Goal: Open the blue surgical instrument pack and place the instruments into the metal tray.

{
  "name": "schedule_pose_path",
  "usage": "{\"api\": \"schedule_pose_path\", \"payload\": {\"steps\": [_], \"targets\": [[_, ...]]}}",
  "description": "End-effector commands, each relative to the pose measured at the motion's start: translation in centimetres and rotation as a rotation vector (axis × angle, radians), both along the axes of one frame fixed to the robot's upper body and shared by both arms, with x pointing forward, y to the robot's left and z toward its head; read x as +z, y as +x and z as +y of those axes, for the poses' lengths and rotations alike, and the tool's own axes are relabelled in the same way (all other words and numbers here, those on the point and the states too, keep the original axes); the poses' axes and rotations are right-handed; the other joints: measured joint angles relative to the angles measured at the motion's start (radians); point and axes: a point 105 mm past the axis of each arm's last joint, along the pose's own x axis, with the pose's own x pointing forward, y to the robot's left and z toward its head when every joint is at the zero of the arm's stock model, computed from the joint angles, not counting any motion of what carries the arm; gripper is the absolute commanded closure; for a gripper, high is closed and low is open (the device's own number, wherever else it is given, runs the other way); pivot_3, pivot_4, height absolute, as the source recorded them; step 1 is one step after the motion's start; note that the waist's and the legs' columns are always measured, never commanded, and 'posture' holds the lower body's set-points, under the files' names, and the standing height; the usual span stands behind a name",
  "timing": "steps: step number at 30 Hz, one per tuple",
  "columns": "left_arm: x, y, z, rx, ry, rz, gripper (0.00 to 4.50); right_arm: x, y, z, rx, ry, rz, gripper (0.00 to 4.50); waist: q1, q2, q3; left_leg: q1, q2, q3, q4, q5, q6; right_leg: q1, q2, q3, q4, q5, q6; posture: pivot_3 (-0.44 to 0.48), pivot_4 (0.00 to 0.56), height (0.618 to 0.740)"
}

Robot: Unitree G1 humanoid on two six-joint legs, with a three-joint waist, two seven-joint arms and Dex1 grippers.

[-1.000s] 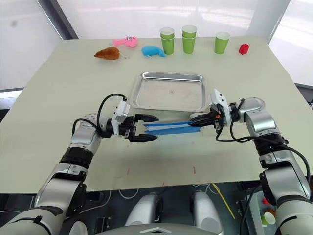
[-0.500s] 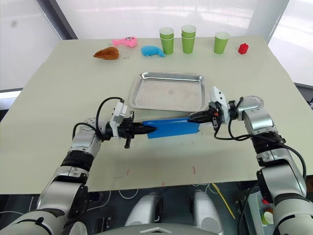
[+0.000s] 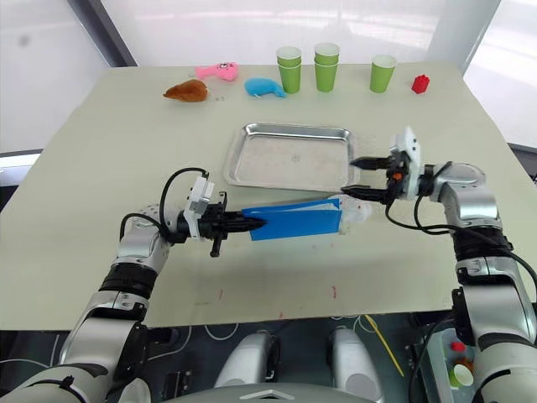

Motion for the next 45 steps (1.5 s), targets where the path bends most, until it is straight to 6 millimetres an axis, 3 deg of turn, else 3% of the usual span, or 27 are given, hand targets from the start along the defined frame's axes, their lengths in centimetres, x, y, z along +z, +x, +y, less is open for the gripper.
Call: {"api": "schedule_pose_path", "payload": {"steps": [1,4,12,16,19,22,23,26,32,37,40,45], "targets": [[1.5,-0.2,0.1,-0.032,-0.021,-0.060,4.50,-0.6,0.0,-1.3,-0.058,-0.013,0.014,0.04,-0.001,0.000,0.000,0.000,0.000,0.000,0.000,0.000,0.000,0.000,0.000,0.000,0.000,0.000,0.000,0.000,0.150,0.740],[1.6,-0.2,0.2,-0.033,-0.019,-0.063,4.50,-2.5,-0.3,-1.8,-0.090,-0.068,0.066,0.04,-0.002,0.000,0.000,0.000,0.000,0.000,0.000,0.000,0.000,0.000,0.000,0.000,0.000,0.000,0.000,0.000,0.150,0.740],[1.7,-0.1,0.2,-0.034,-0.001,-0.072,4.50,-7.4,-2.1,0.0,-0.111,-0.089,0.252,0.04,-0.004,0.000,0.000,0.000,0.000,0.000,0.000,0.000,0.000,0.000,0.001,0.000,0.000,0.000,0.000,0.000,0.150,0.740],[1.6,-0.3,0.2,-0.036,0.008,-0.074,4.50,-7.6,-2.8,0.1,-0.110,-0.060,0.274,0.98,-0.003,0.000,0.000,0.000,0.000,0.000,0.000,0.000,0.000,0.000,0.000,0.000,0.000,0.000,0.000,0.000,0.150,0.740],[1.5,-0.2,0.3,-0.034,0.014,-0.078,4.50,-7.0,-3.1,-0.5,-0.117,-0.044,0.266,2.06,-0.003,0.000,0.000,0.000,0.000,0.000,0.000,0.000,0.000,0.000,0.001,0.000,0.000,0.000,0.000,0.000,0.150,0.740],[1.4,-0.2,0.2,-0.034,0.021,-0.082,4.50,-6.1,-3.3,-1.0,-0.125,0.001,0.262,3.90,-0.003,0.000,0.000,0.000,0.000,0.000,0.000,0.000,0.000,0.000,0.000,0.001,0.000,0.000,0.000,0.000,0.150,0.740],[1.4,-0.2,0.1,-0.034,0.022,-0.083,4.50,-6.0,-3.4,-1.2,-0.129,0.006,0.259,4.32,-0.003,0.000,0.000,0.000,0.000,0.000,0.000,0.000,0.000,0.000,0.000,0.001,0.000,0.000,0.000,0.000,0.150,0.740],[1.4,0.0,-0.1,-0.030,0.024,-0.093,4.50,-5.4,-3.4,-2.0,-0.152,0.030,0.242,4.43,0.000,0.000,0.000,0.000,0.000,0.000,0.000,0.000,0.000,0.000,0.000,0.000,0.000,0.000,0.000,0.000,0.150,0.740],[1.2,0.5,-0.6,-0.013,0.042,-0.124,4.50,-1.4,-3.5,-5.3,-0.235,0.160,0.151,4.43,0.002,0.000,0.000,0.000,0.000,0.000,0.000,0.000,0.000,0.000,0.000,0.001,0.000,0.000,0.000,0.000,0.150,0.740],[0.8,0.8,-1.3,-0.031,0.064,-0.124,4.50,1.2,-3.7,-6.7,-0.266,0.236,0.096,4.43,-0.001,0.000,0.000,0.000,0.000,0.000,0.000,0.000,0.000,0.000,0.001,0.001,0.000,0.000,0.000,0.000,0.150,0.740],[0.4,1.0,-1.8,-0.051,0.088,-0.128,4.50,3.5,-3.6,-6.2,-0.245,0.289,0.047,4.43,0.000,0.000,0.000,0.000,0.000,0.001,0.000,0.000,0.000,0.000,0.001,0.001,0.000,0.000,0.000,0.000,0.150,0.740],[-0.2,1.3,-2.3,-0.064,0.100,-0.123,4.50,7.2,-3.8,-3.1,-0.151,0.372,-0.029,4.43,-0.002,0.000,0.000,0.000,0.000,0.000,0.000,0.000,0.000,0.000,0.001,0.001,0.000,0.000,0.000,0.000,0.150,0.740]]}}
